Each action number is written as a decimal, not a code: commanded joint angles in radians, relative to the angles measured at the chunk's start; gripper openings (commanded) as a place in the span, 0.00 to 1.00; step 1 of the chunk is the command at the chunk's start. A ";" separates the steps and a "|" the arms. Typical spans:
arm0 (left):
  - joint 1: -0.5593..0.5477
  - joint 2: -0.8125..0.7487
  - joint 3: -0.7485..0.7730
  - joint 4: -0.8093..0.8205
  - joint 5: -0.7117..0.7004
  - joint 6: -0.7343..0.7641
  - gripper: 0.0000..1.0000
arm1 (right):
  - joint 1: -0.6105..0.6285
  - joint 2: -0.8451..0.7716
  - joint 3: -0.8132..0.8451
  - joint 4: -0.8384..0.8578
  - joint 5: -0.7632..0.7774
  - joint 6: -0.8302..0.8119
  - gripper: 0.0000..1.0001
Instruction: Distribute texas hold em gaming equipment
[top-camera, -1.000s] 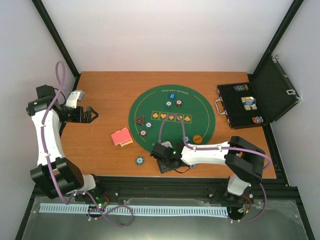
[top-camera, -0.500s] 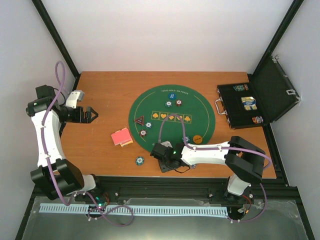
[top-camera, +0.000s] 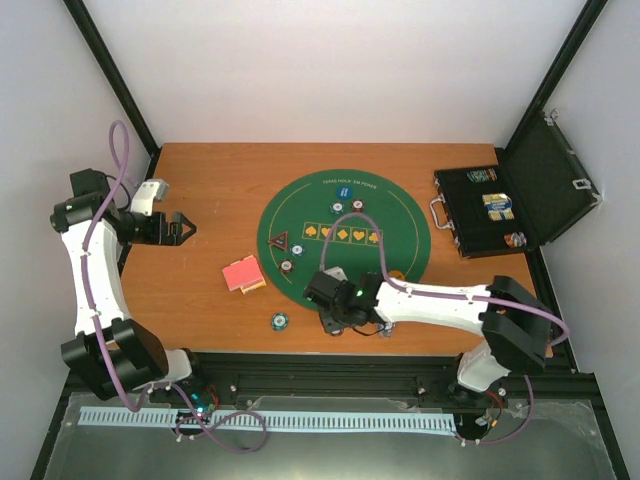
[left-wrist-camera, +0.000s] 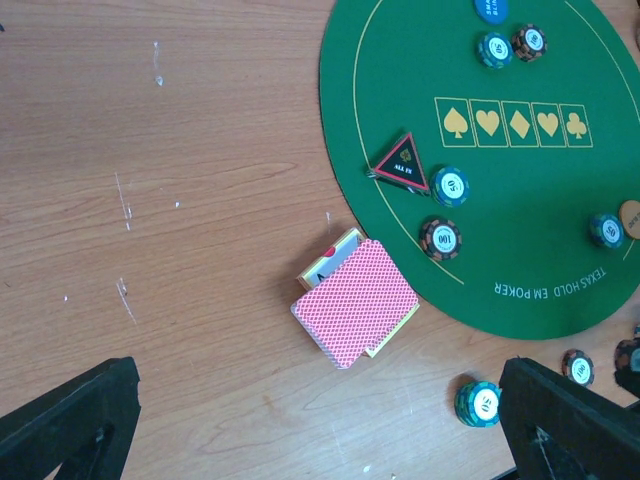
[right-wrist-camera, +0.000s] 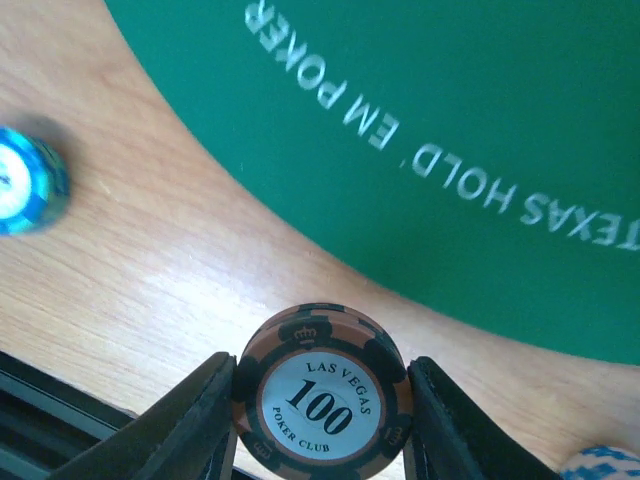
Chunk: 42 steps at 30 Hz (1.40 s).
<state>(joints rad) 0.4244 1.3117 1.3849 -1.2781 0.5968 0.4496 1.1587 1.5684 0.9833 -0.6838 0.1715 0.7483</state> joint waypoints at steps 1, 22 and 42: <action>-0.001 -0.002 0.053 -0.017 0.025 0.014 1.00 | -0.052 -0.083 0.045 -0.069 0.050 -0.040 0.36; 0.001 -0.005 0.059 -0.021 0.012 0.018 1.00 | -0.632 0.030 0.093 0.018 -0.034 -0.326 0.36; 0.001 0.011 0.072 -0.018 0.009 0.014 1.00 | -0.677 0.241 0.160 0.061 -0.071 -0.368 0.36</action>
<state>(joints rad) 0.4244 1.3193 1.4181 -1.2831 0.6018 0.4500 0.4927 1.7905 1.1416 -0.6476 0.1081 0.3923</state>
